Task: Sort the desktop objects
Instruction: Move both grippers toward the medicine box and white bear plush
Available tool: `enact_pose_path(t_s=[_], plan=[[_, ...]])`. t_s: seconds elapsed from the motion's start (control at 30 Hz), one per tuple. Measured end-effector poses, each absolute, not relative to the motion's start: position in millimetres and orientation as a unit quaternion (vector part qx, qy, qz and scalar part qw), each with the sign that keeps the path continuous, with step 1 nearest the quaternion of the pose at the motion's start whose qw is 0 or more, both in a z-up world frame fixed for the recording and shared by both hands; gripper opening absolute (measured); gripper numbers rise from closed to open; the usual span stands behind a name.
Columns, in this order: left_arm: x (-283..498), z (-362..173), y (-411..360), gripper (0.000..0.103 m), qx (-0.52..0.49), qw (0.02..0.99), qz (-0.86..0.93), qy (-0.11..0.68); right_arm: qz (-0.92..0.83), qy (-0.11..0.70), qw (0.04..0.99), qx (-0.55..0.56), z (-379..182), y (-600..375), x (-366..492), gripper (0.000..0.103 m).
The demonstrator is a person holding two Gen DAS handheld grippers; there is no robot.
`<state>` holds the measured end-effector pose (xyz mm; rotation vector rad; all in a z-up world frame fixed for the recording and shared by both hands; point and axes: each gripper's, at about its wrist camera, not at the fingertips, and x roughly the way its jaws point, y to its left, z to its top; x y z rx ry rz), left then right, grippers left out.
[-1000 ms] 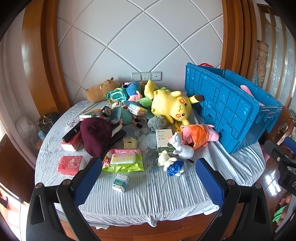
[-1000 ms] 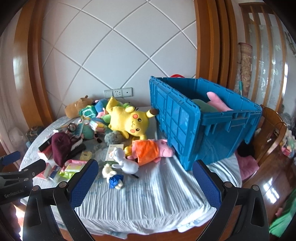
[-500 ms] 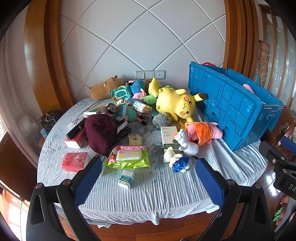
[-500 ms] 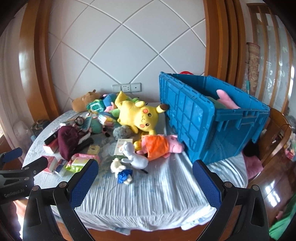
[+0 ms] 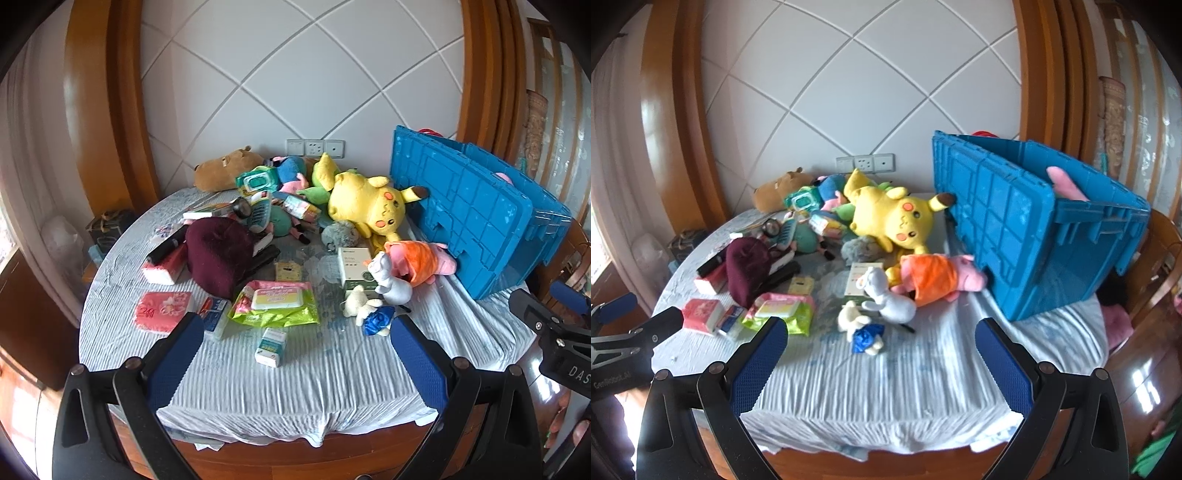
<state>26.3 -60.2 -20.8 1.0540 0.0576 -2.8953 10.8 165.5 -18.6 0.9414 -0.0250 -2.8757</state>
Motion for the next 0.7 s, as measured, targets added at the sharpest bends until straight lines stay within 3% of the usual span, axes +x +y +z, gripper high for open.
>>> enact_pose_path(t_s=[0.7], plan=[[11, -67, -93, 0.103, 0.370, 0.128, -0.919, 0.046, -0.919, -0.008, 0.125, 0.374, -67, 173, -58, 0.103]])
